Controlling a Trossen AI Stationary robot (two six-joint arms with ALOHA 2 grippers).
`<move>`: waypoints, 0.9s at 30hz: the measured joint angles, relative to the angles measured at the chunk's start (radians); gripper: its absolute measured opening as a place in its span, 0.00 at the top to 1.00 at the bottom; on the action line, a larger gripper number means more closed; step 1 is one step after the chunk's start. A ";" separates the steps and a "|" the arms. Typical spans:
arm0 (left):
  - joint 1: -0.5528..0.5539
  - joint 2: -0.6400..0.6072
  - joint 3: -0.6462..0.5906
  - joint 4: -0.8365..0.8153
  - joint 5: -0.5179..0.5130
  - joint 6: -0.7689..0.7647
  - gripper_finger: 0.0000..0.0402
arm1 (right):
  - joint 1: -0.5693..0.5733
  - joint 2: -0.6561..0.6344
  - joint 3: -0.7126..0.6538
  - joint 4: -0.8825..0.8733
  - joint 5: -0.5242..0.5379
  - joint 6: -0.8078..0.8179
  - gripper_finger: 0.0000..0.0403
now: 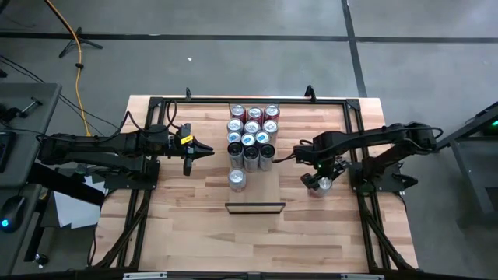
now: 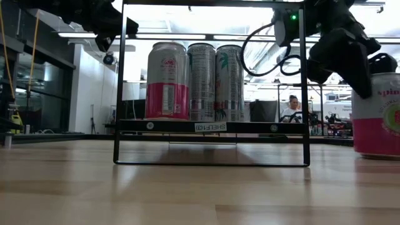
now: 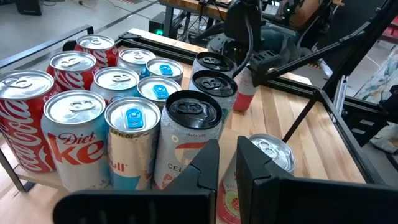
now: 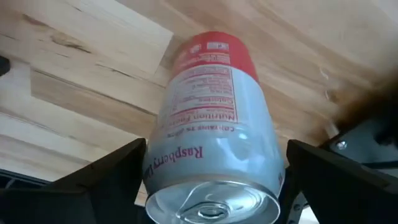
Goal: Place canned beverage on shelf
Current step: Put the pink soda can on the shelf aligned with the other pink white soda can
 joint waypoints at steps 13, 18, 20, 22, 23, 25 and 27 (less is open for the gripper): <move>0.000 0.000 0.000 -0.001 0.000 -0.002 1.00 | 0.017 -0.121 0.151 -0.166 0.042 -0.373 0.06; 0.000 0.000 0.000 -0.005 0.000 -0.001 1.00 | 0.084 -0.207 0.247 -0.169 0.126 -0.521 0.06; 0.000 0.000 0.000 -0.006 0.000 -0.001 1.00 | 0.141 -0.229 0.251 -0.171 0.169 -0.618 0.06; 0.000 0.000 0.000 -0.006 0.000 -0.002 1.00 | 0.200 -0.244 0.239 -0.173 0.190 -0.768 0.06; 0.000 0.000 0.000 -0.007 0.000 -0.002 1.00 | 0.231 -0.245 0.232 -0.177 0.207 -0.836 0.06; 0.000 0.000 0.000 -0.007 0.000 -0.003 1.00 | 0.283 -0.242 0.213 -0.172 0.281 -0.933 0.06; 0.000 0.000 0.000 -0.007 0.000 -0.003 1.00 | 0.322 -0.239 0.189 -0.164 0.363 -0.965 0.06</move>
